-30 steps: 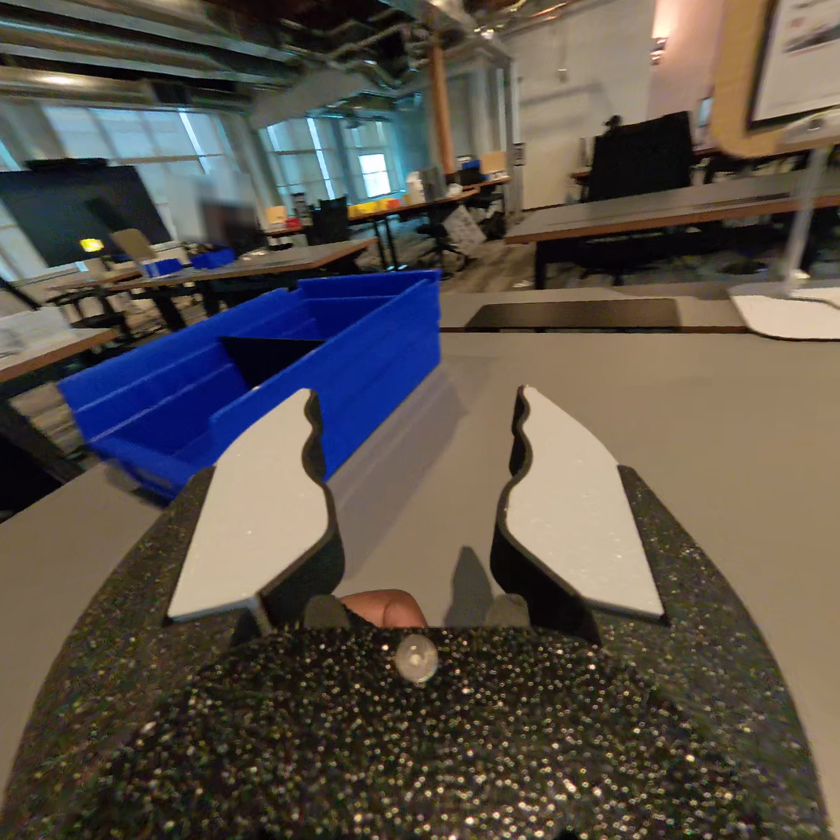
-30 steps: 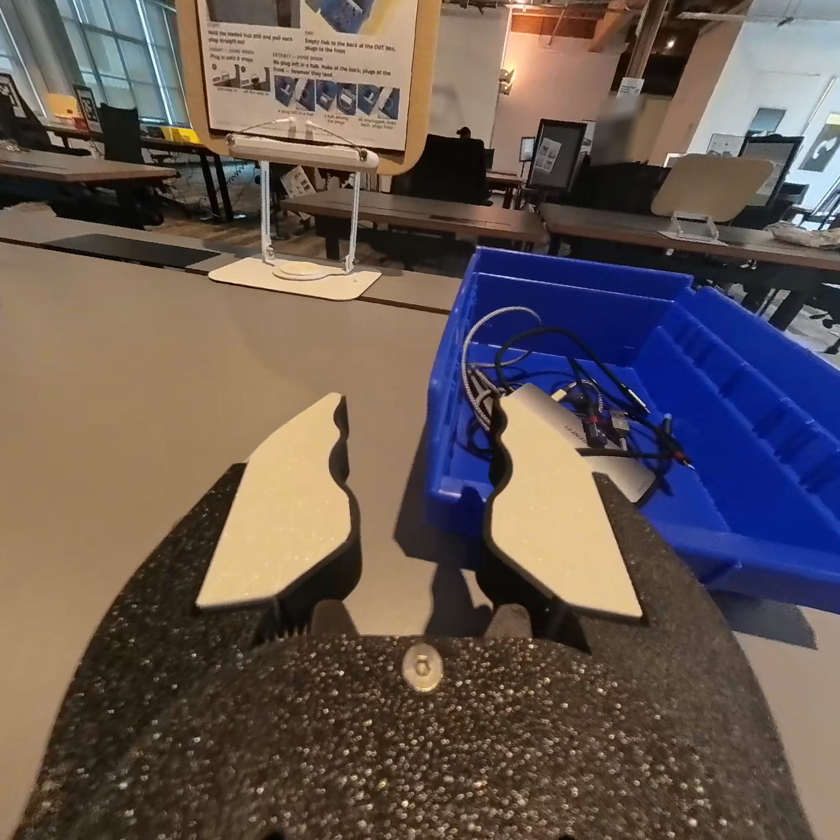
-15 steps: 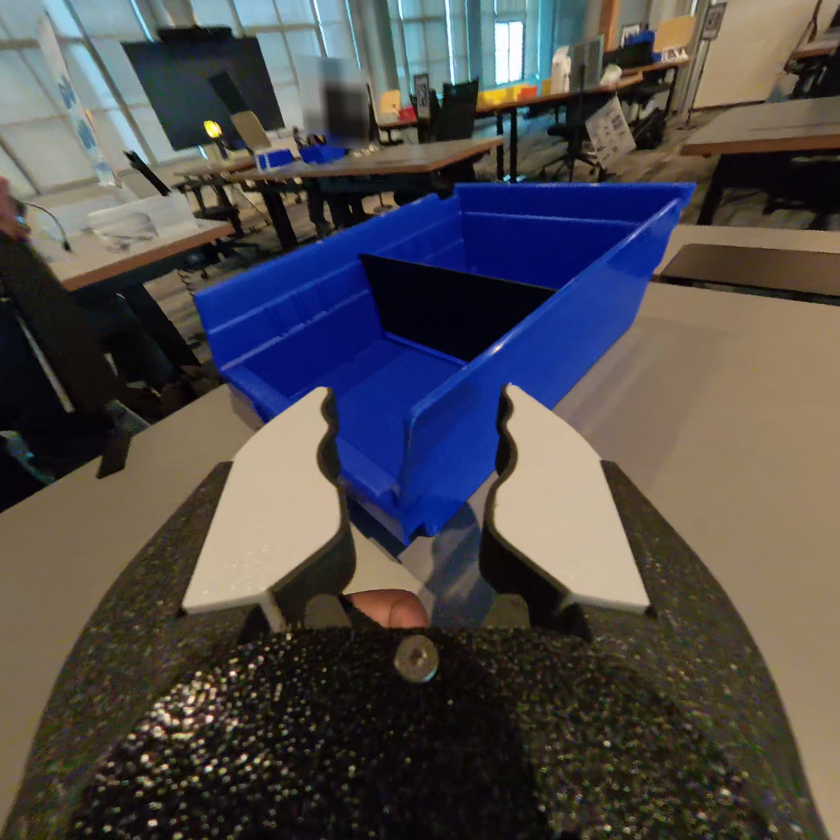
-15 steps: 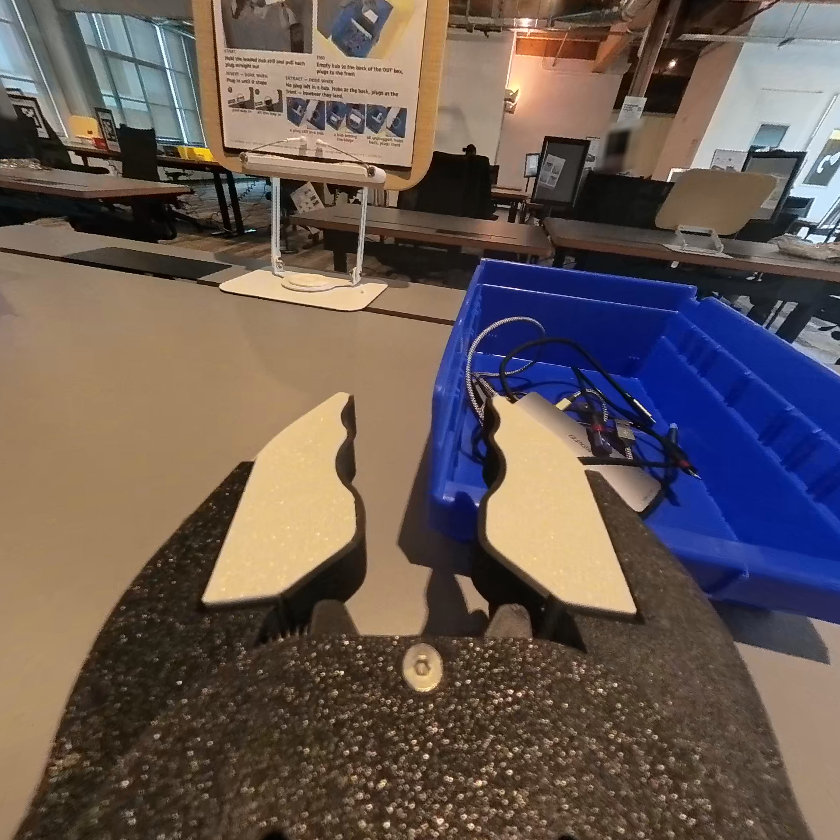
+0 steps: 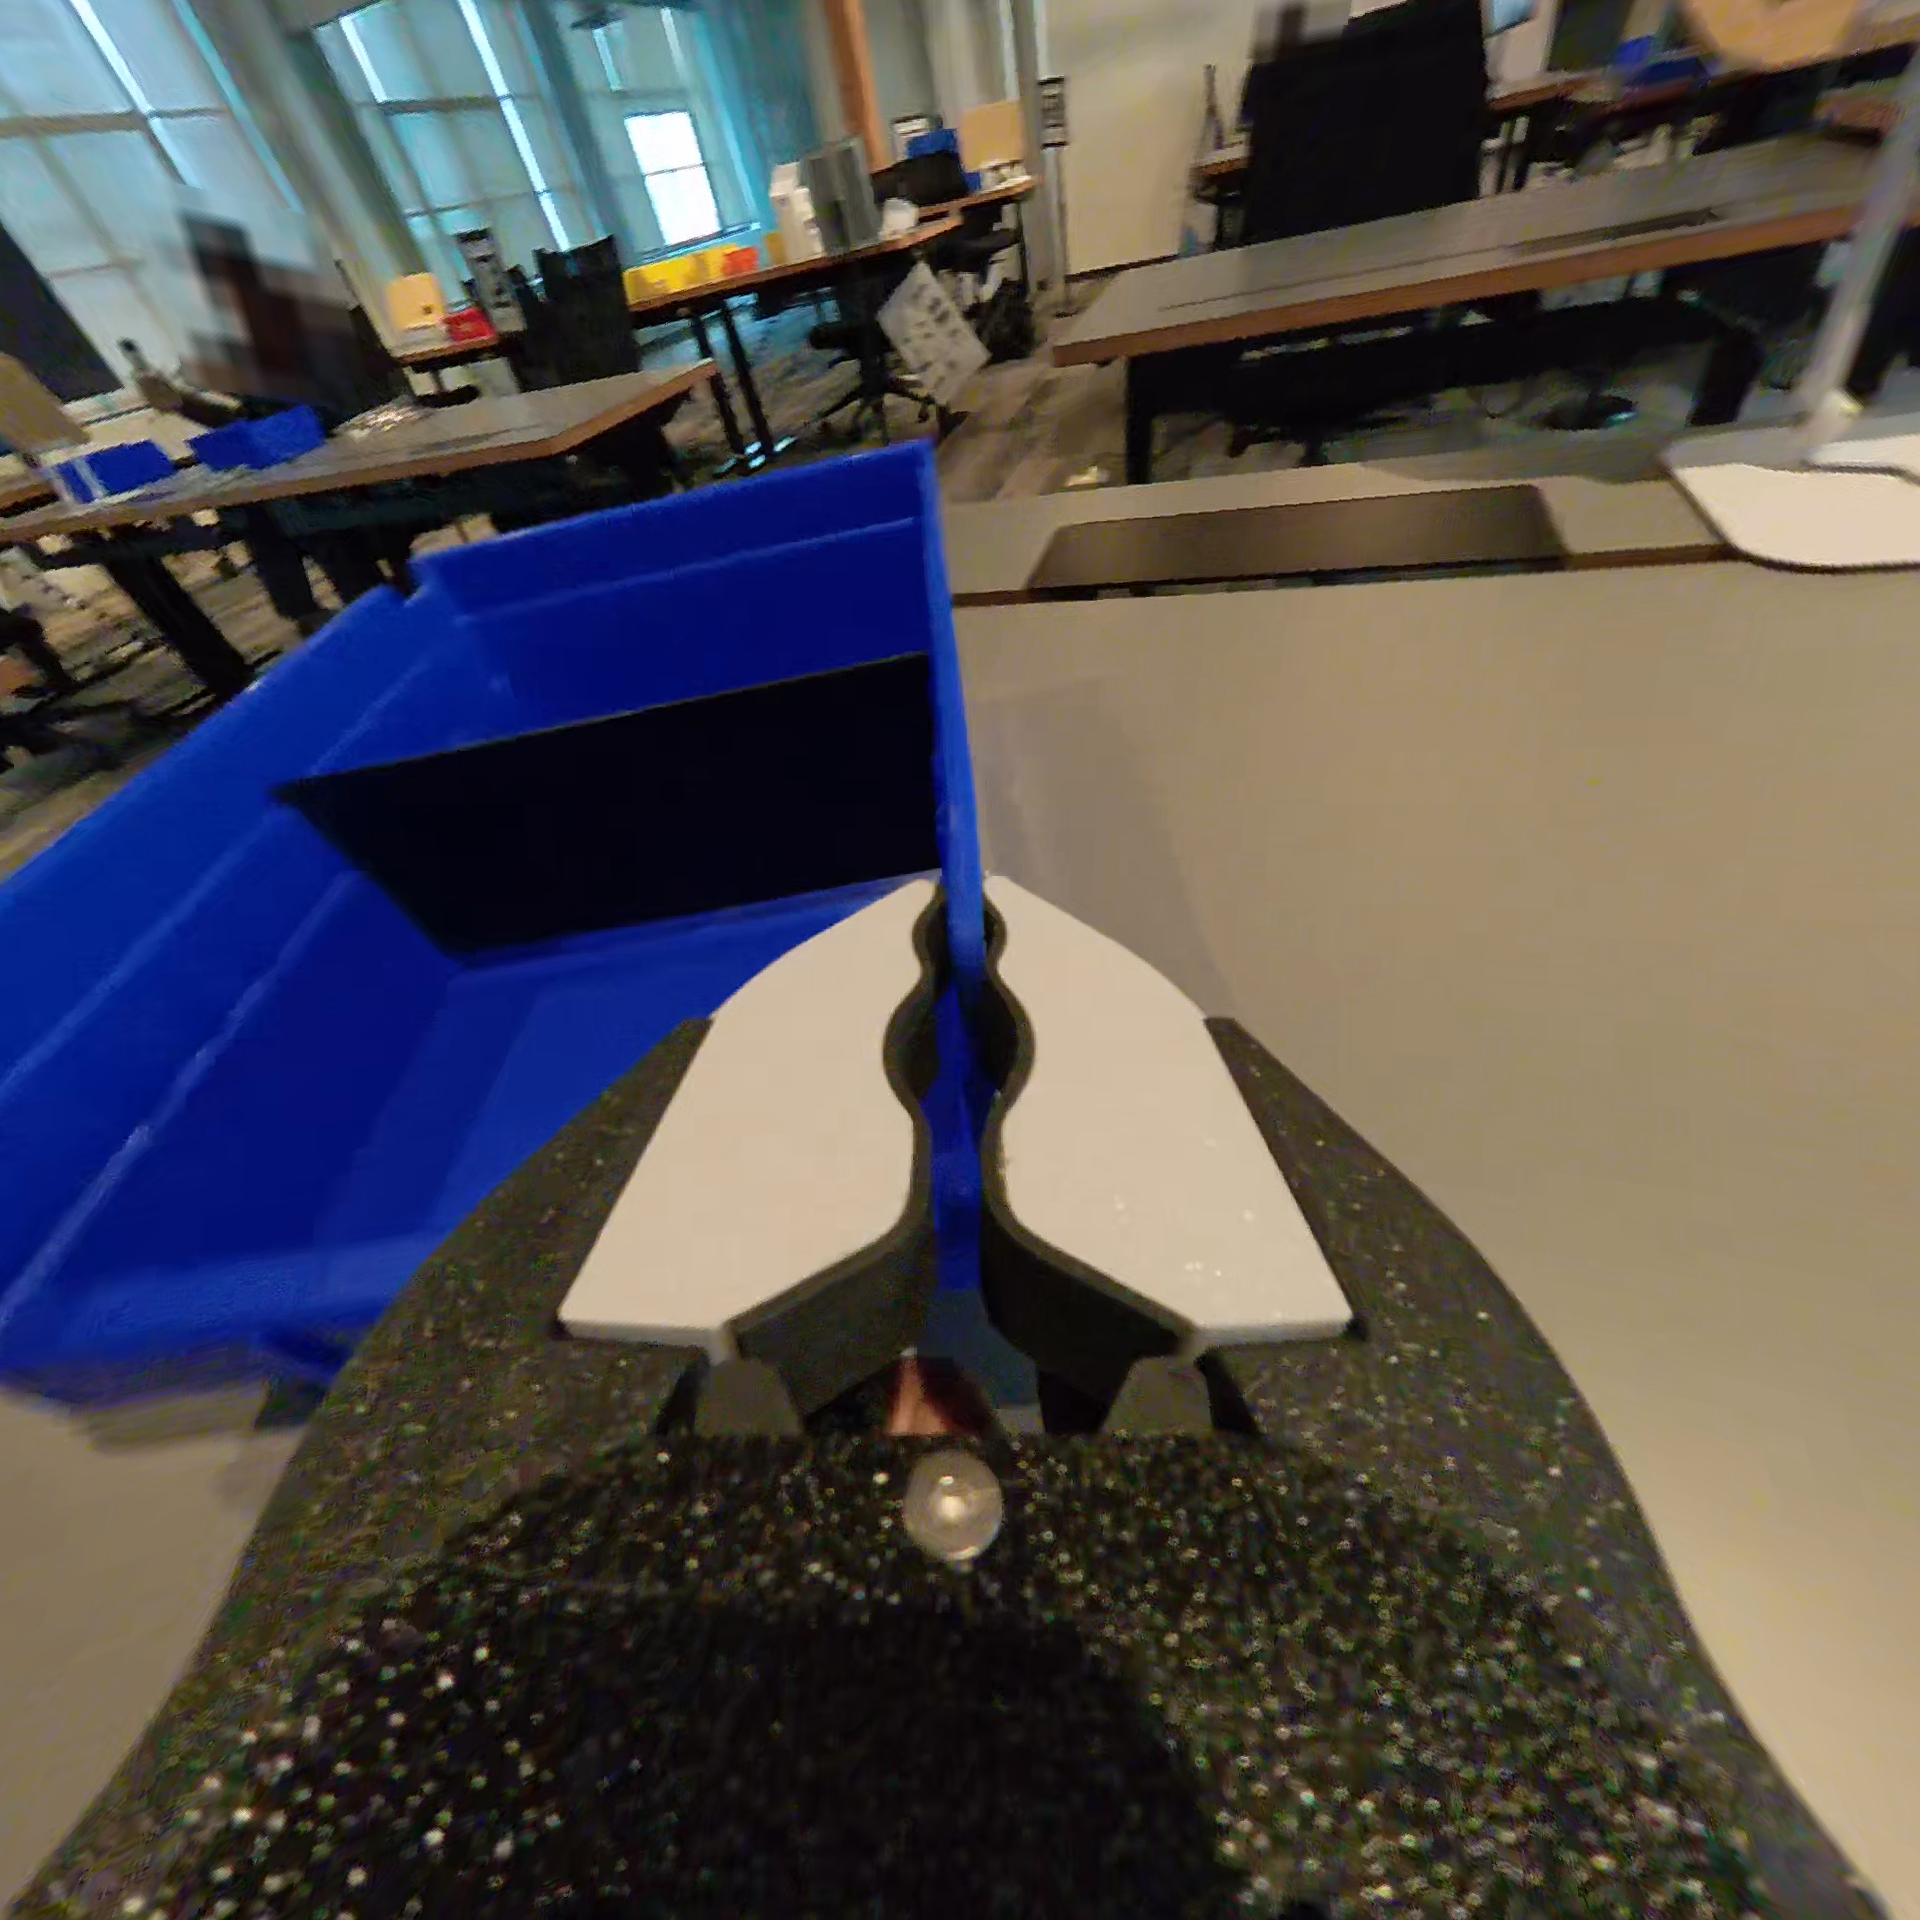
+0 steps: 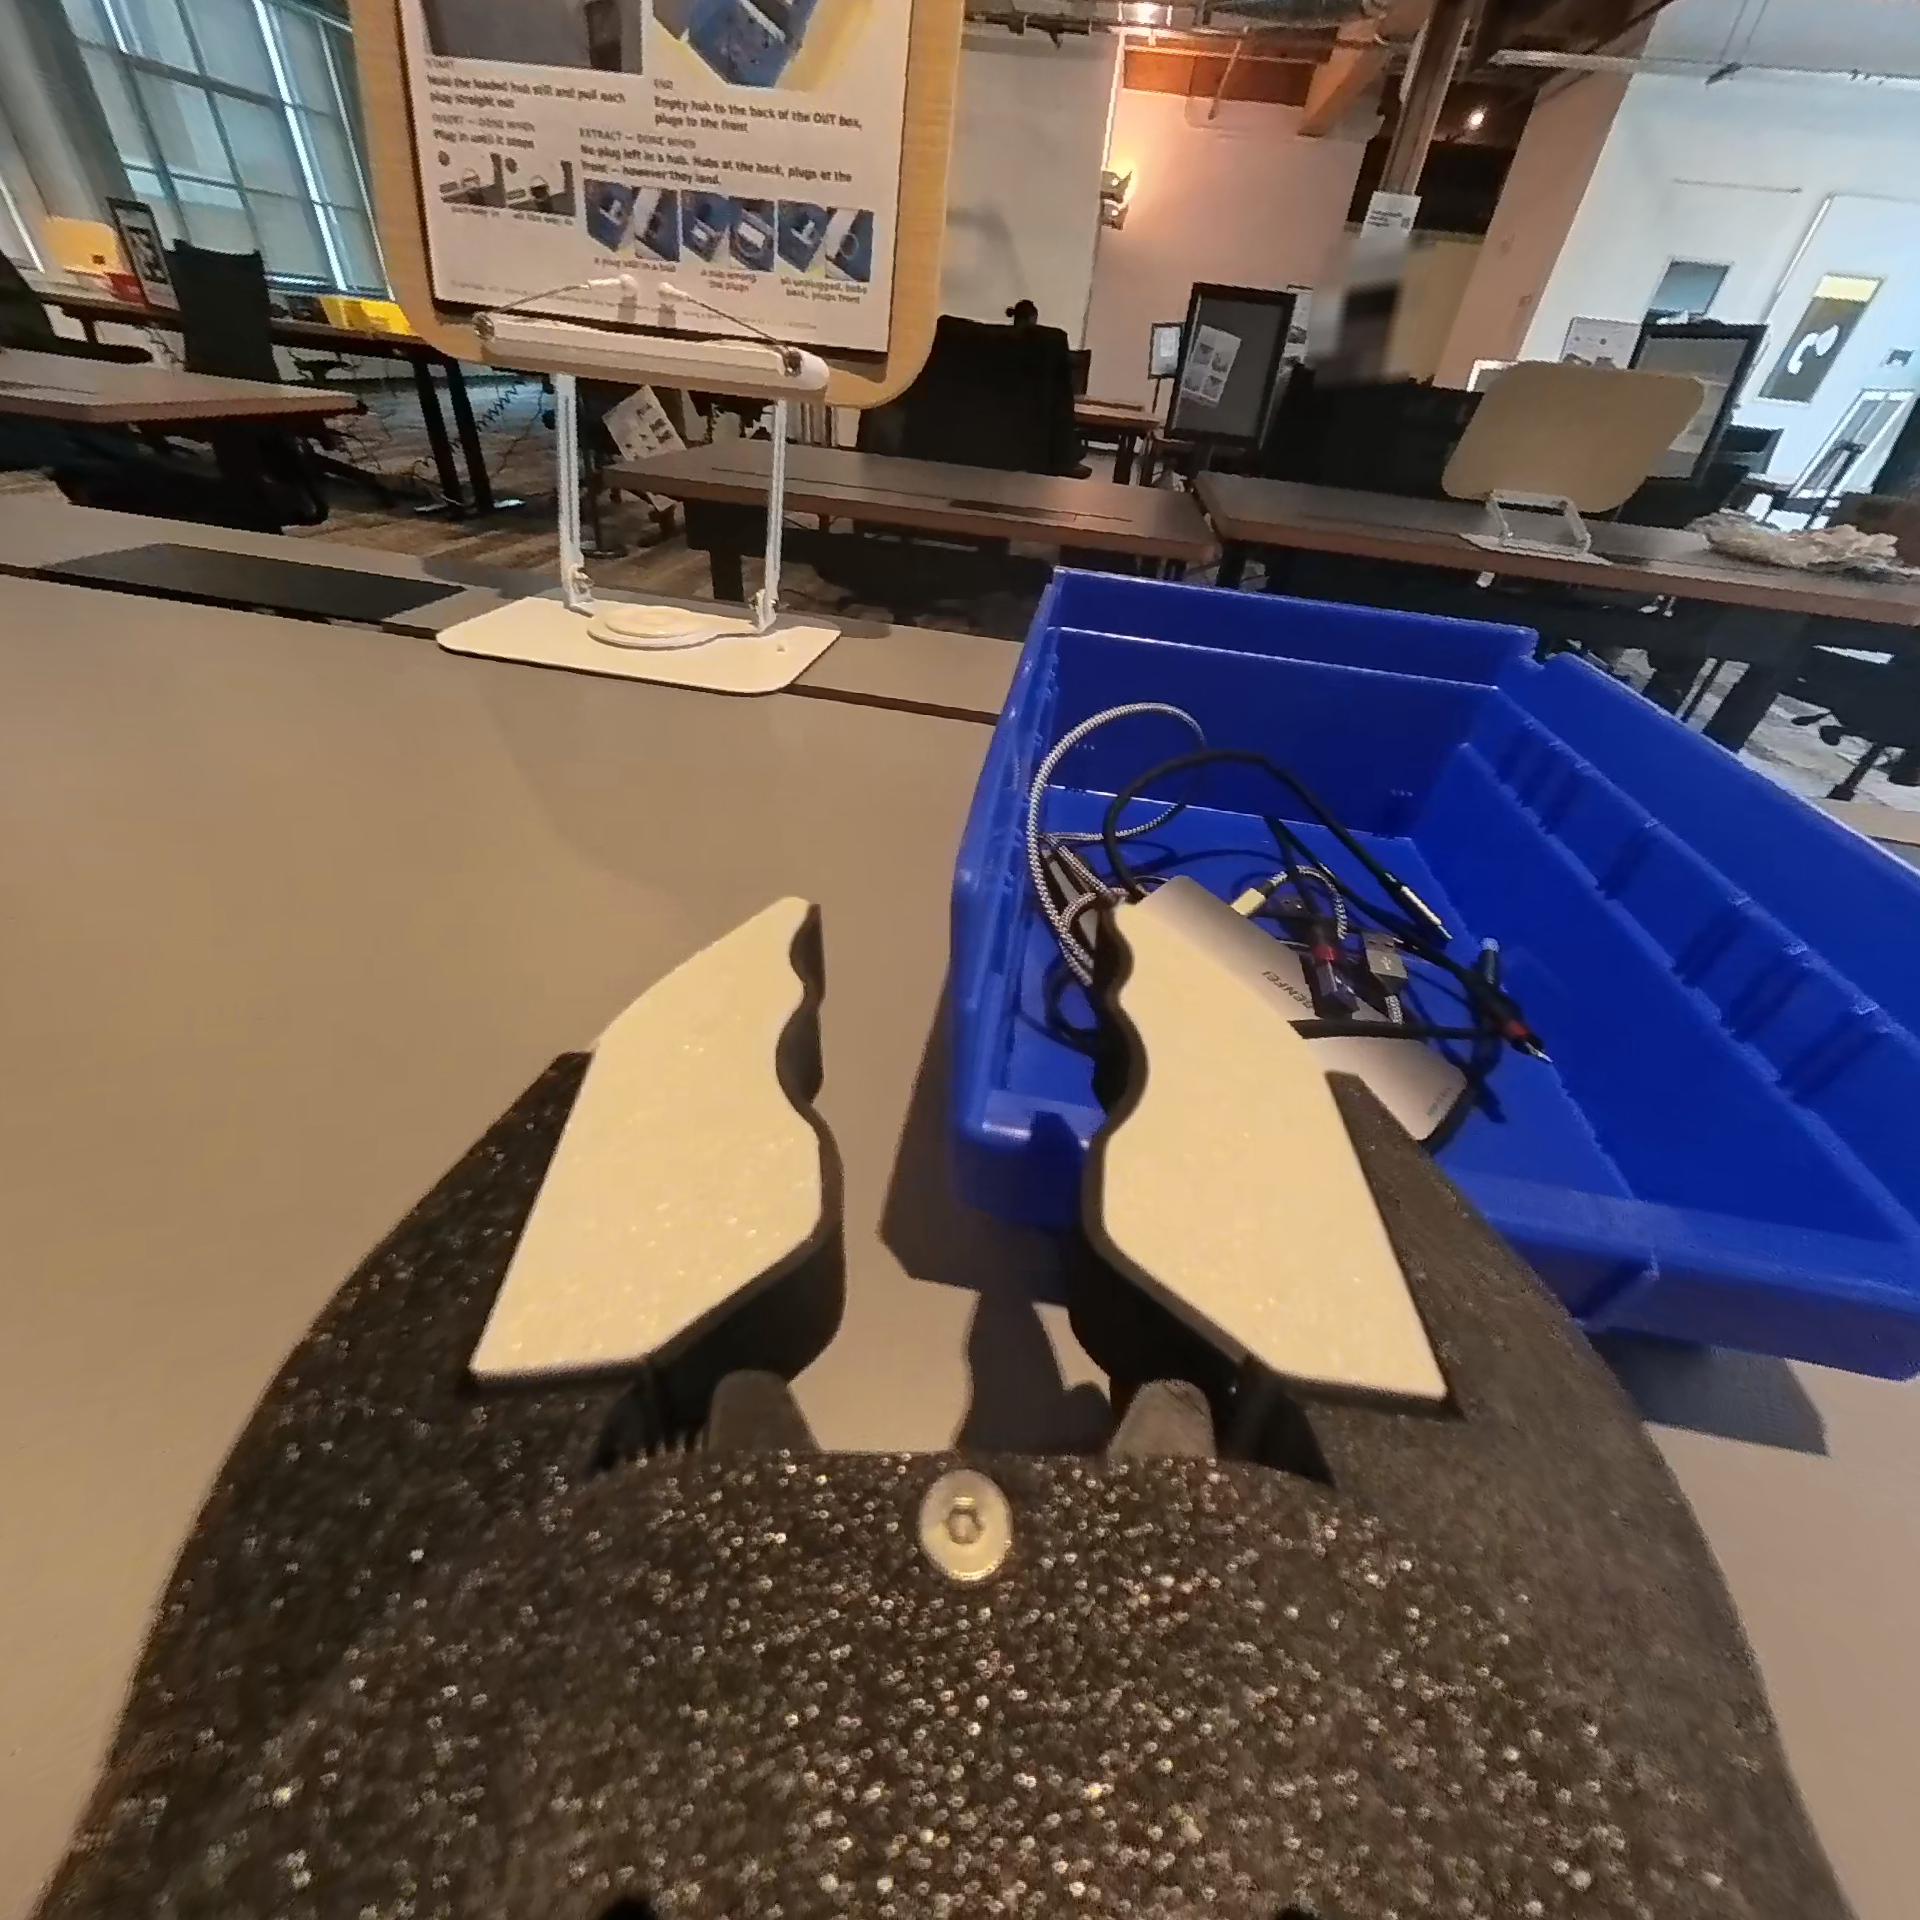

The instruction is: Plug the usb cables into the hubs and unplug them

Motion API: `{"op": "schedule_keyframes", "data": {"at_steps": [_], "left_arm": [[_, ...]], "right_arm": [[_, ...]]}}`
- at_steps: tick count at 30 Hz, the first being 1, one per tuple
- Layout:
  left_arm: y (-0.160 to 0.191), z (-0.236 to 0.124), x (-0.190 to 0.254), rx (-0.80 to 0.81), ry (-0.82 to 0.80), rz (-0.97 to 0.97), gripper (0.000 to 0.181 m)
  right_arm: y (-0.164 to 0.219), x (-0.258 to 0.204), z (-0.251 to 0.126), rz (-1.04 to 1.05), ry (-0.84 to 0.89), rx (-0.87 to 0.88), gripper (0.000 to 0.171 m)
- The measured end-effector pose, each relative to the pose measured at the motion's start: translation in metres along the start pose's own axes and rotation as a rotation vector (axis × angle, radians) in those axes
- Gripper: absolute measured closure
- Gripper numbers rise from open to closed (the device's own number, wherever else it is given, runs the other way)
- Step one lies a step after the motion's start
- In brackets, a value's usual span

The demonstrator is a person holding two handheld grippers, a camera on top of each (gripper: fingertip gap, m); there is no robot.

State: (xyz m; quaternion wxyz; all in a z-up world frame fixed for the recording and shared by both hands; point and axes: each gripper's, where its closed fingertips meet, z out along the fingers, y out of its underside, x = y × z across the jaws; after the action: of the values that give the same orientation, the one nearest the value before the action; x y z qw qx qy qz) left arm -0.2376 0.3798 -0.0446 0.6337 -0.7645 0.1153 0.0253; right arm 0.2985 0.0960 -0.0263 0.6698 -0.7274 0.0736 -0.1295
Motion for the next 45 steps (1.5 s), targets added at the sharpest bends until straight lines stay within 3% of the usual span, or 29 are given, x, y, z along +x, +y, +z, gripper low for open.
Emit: {"op": "schedule_keyframes", "data": {"at_steps": [9, 17, 23, 30, 36, 45], "left_arm": [[-0.002, -0.050, 0.056, 0.058, 0.167, 0.106, 0.178], [-0.003, -0.099, 0.108, 0.204, 0.450, 0.295, 0.177], [-0.002, -0.133, 0.137, 0.279, 0.781, 0.315, 0.177], [0.003, -0.172, 0.157, 0.291, 1.105, 0.290, 0.178], [0.005, -0.197, 0.162, 0.289, 1.278, 0.268, 0.178], [0.010, -0.225, 0.162, 0.349, 1.447, 0.307, 0.178]], "right_arm": [[0.008, 0.004, 0.003, 0.008, 0.023, -0.058, 0.122], [0.017, 0.002, 0.011, -0.002, 0.012, -0.133, 0.125], [0.023, 0.003, 0.015, 0.004, 0.009, -0.181, 0.131], [0.026, 0.006, 0.017, 0.020, 0.021, -0.201, 0.152], [0.028, 0.002, 0.019, -0.020, 0.023, -0.220, 0.163], [0.029, 0.003, 0.020, -0.013, 0.022, -0.227, 0.163]]}}
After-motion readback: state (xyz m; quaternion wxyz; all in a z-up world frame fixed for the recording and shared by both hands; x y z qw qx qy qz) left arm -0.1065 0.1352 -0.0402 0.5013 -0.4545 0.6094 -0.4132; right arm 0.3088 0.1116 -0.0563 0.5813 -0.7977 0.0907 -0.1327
